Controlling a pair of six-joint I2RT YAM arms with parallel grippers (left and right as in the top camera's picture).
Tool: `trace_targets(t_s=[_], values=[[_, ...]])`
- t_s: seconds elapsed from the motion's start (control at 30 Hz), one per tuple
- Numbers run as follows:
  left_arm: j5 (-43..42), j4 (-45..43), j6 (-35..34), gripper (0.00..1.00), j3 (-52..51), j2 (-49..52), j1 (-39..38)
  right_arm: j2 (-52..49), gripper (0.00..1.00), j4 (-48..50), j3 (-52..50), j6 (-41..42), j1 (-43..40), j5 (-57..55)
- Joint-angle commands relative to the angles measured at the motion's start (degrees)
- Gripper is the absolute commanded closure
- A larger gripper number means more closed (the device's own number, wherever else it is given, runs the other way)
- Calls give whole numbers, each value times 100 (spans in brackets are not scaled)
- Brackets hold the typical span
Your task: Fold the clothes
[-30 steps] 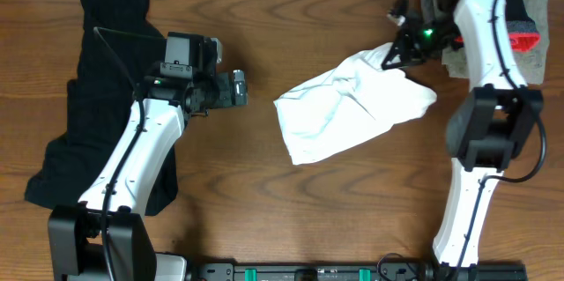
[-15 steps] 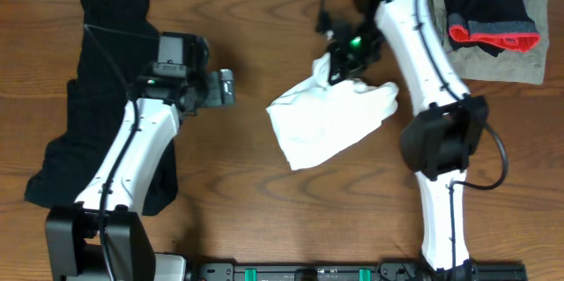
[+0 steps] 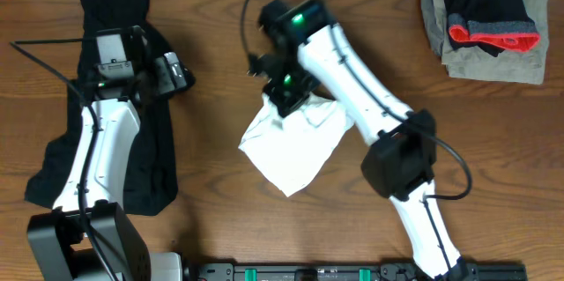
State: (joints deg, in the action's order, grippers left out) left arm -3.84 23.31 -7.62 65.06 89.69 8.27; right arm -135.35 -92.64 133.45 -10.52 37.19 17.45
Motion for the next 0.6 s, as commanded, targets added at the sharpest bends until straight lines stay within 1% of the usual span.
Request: trace_targets(t_s=[0.0, 0.07, 0.1, 0.13, 0.17, 0.27, 0.33, 0.43, 0.53, 0.57], values=[[92, -129, 48, 2, -22, 76, 175, 87, 98, 37, -503, 168, 420, -151], [90, -184, 50, 2, -22, 79, 258, 87, 87, 46, -833, 52, 619, -236], [90, -203, 48, 2, -22, 81, 306, 87, 74, 26, -1005, -24, 708, -293], [90, -208, 48, 2, -22, 83, 339, 87, 68, 11, -1139, -31, 772, -361], [90, -216, 48, 2, -22, 87, 367, 87, 65, 7, -1248, -31, 822, -411], [90, -219, 48, 2, -22, 92, 420, 92, 64, 92, -1322, -24, 855, -411], [87, -223, 48, 2, -22, 92, 420, 157, 61, 223, -1191, 44, 793, -393], [50, -219, 46, 2, -22, 92, 420, 297, 59, 291, -789, 133, 592, -391], [-155, -219, 46, 2, -22, 92, 420, 433, 58, 291, -332, 262, 295, -396], [-304, -214, 46, 2, -22, 92, 420, 479, 56, 297, -177, 306, 157, -393]])
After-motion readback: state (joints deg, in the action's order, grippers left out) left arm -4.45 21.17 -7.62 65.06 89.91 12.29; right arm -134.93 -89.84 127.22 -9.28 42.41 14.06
